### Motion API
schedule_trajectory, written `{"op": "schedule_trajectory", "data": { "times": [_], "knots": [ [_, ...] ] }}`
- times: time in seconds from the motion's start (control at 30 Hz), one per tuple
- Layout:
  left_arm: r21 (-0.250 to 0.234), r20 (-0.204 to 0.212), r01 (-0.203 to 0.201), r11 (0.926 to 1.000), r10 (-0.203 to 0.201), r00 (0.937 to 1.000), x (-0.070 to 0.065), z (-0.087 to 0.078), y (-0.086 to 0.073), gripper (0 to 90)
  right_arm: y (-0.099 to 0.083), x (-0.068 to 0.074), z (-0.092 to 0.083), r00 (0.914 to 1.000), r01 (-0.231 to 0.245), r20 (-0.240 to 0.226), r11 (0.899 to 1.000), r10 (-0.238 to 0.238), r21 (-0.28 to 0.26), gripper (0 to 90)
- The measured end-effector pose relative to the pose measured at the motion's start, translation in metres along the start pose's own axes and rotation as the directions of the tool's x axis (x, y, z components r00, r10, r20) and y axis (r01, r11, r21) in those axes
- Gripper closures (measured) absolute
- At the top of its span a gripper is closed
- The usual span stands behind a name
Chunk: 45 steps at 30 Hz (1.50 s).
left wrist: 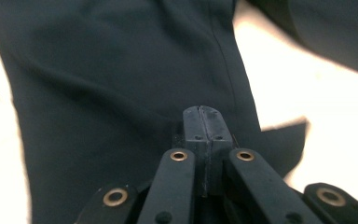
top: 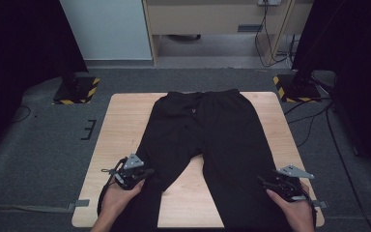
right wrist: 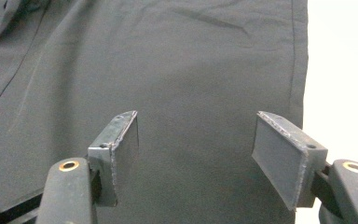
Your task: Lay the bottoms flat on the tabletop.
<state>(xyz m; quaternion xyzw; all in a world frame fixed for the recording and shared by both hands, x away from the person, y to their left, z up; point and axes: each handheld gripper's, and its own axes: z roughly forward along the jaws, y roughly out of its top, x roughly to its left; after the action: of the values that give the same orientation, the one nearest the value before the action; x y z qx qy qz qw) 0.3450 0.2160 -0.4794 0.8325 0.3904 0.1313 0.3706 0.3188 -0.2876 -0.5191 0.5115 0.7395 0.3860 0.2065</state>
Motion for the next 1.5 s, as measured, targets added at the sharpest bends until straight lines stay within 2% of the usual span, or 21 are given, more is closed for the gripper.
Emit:
{"op": "schedule_trajectory", "data": {
  "times": [0.1, 0.23, 0.33, 0.4, 0.53, 0.63, 0.77, 0.83, 0.93, 1.03, 1.07, 1.17, 1.2, 1.23, 1.27, 1.33, 1.37, 1.43, 1.47, 1.5],
  "knots": [
    [0.036, -0.035, 0.011, 0.9993, -0.01, 0.9993, 0.01, 0.014, 0.003, 90.0, -0.001, -0.001, 0.001, 1.0, -0.001, 0.0, 1.0, 0.001, 0.004, 31.5],
    [0.087, -0.029, 0.033, 0.9957, -0.031, 0.9991, 0.016, 0.03, -0.007, 89.2, 0.0, -0.001, -0.001, 1.0, -0.002, -0.002, 1.0, 0.002, -0.004, 31.5],
    [0.103, -0.027, 0.04, 0.9939, -0.037, 0.9989, 0.013, 0.032, -0.019, 89.5, 0.0, -0.003, -0.002, 1.0, -0.008, -0.001, 1.0, 0.008, -0.004, 31.5],
    [0.092, -0.018, 0.05, 0.9945, -0.049, 0.9987, 0.011, 0.027, -0.026, 89.6, -0.001, -0.005, -0.001, 1.0, -0.003, 0.001, 1.0, 0.003, -0.003, 31.5],
    [0.094, 0.014, 0.042, 0.9947, -0.043, 0.999, 0.003, 0.012, -0.042, 89.7, 0.0, -0.004, -0.002, 1.0, -0.007, 0.002, 1.0, 0.007, -0.006, 31.5],
    [0.117, 0.027, 0.005, 0.9932, -0.009, 0.9996, -0.003, -0.003, -0.053, 89.5, 0.0, -0.004, -0.002, 1.0, 0.0, 0.002, 1.0, 0.0, -0.006, 31.5],
    [0.08, -0.015, -0.009, 0.9968, 0.01, 0.9998, -0.002, -0.023, -0.057, 85.8, -0.001, -0.002, 0.001, 1.0, -0.003, 0.0, 1.0, 0.003, 0.006, 31.4],
    [0.084, -0.015, -0.008, 0.9964, 0.009, 0.9998, 0.002, -0.03, -0.058, 88.7, -0.001, -0.001, 0.002, 1.0, 0.002, 0.0, 1.0, -0.002, 0.006, 31.3],
    [0.119, -0.017, -0.013, 0.9929, 0.015, 0.9997, 0.004, -0.032, -0.062, 90.0, 0.0, 0.001, 0.003, 1.0, 0.003, -0.004, 1.0, -0.003, 0.011, 31.2],
    [0.102, -0.028, -0.005, 0.9947, 0.008, 0.9996, 0.005, -0.031, -0.065, 89.9, -0.001, 0.001, 0.003, 1.0, 0.006, -0.004, 1.0, -0.006, 0.011, 31.2],
    [0.083, -0.041, 0.003, 0.9966, 0.001, 0.9991, 0.006, -0.029, -0.065, 88.3, -0.001, 0.001, 0.004, 1.0, 0.006, -0.004, 1.0, -0.006, 0.012, 31.2],
    [0.02, -0.084, 0.062, 0.9979, -0.06, 0.9947, 0.01, -0.019, -0.057, 57.2, -0.001, 0.001, 0.005, 1.0, 0.007, -0.006, 1.0, -0.007, 0.019, 31.1],
    [0.002, -0.086, 0.081, 0.9967, -0.081, 0.993, 0.013, -0.014, -0.053, 49.4, -0.001, 0.001, 0.005, 0.9999, 0.008, -0.007, 1.0, -0.008, 0.018, 31.1],
    [0.002, -0.086, 0.081, 0.9967, -0.081, 0.993, 0.013, -0.014, -0.053, 44.7, -0.001, 0.001, 0.005, 0.9999, 0.008, -0.007, 1.0, -0.008, 0.018, 31.1],
    [-0.026, -0.071, 0.128, 0.9914, -0.13, 0.989, 0.019, -0.002, -0.046, 39.5, -0.001, 0.002, 0.006, 0.9999, 0.007, -0.008, 1.0, -0.007, 0.019, 31.0],
    [-0.056, -0.041, 0.177, 0.9827, -0.179, 0.983, 0.022, 0.009, -0.039, 35.3, -0.001, 0.002, 0.006, 0.9999, 0.006, -0.012, 1.0, -0.006, 0.017, 31.0],
    [-0.063, -0.031, 0.187, 0.9803, -0.19, 0.9813, 0.023, 0.014, -0.036, 35.5, -0.001, 0.002, 0.006, 0.9999, 0.002, -0.012, 1.0, -0.001, 0.015, 30.9],
    [-0.067, -0.044, 0.183, 0.9808, -0.186, 0.9815, 0.023, 0.024, -0.029, 35.4, -0.001, 0.002, 0.006, 0.9999, 0.005, -0.014, 1.0, -0.005, 0.017, 30.9],
    [-0.057, -0.041, 0.175, 0.9828, -0.178, 0.9832, 0.023, 0.03, -0.026, 36.7, -0.001, 0.002, 0.006, 0.9999, -0.001, -0.014, 1.0, 0.001, 0.017, 30.9],
    [-0.035, -0.064, 0.157, 0.9869, -0.159, 0.9852, 0.022, 0.035, -0.024, 38.8, -0.001, 0.001, 0.006, 0.9999, 0.001, -0.015, 1.0, -0.001, 0.018, 30.8]
  ]
}}
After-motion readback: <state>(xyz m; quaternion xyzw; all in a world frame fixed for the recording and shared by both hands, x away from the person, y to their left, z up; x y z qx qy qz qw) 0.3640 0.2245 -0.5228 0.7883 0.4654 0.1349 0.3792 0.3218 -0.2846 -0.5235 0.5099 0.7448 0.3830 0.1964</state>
